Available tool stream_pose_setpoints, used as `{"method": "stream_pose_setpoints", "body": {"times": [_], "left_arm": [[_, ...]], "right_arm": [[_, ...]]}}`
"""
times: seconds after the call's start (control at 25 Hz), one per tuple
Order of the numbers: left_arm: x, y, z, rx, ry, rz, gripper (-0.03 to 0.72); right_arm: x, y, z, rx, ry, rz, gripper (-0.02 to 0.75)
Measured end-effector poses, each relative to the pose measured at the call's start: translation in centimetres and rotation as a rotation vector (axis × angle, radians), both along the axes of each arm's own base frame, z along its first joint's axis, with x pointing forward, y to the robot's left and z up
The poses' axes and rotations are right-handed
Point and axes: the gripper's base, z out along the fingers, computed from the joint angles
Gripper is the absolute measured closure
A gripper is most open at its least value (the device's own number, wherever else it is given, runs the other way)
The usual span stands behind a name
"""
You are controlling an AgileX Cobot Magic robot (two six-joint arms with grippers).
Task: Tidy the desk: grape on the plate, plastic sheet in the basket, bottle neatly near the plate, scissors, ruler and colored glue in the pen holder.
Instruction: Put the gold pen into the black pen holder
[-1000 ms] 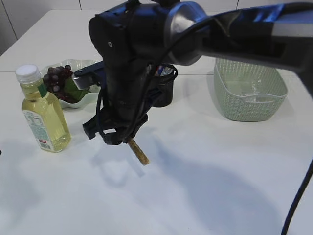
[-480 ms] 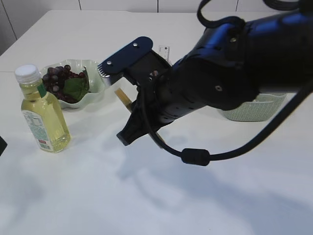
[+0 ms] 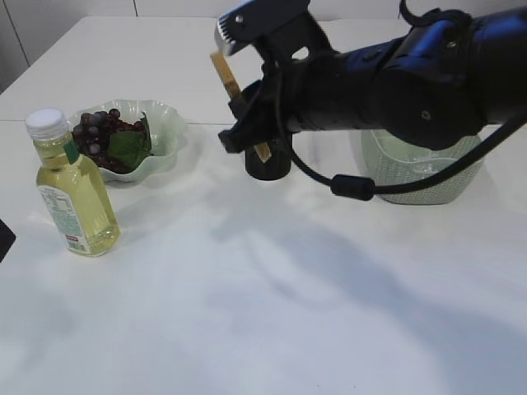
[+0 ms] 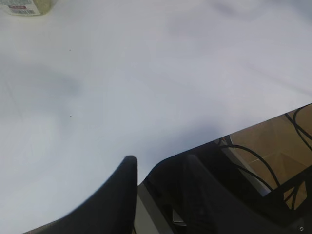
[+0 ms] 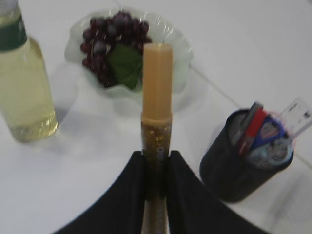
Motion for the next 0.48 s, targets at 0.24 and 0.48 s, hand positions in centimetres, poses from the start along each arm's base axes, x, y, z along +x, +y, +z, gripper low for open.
{"method": "stream_pose_setpoints", "body": {"times": [0.24,0.48], "left_arm": [[0.1,0.1,0.0,0.012,-0.008,0.0,0.452],[0.6,0.5,0.0,0.053,-0.066,0.004,0.452]], "right_arm": [[3.8,-2.4,2.9,0.182,-0.216,-0.037,0.619],[8.3,-3.1,1.4,0.24,-0.262,-0.086,0.619]]}}
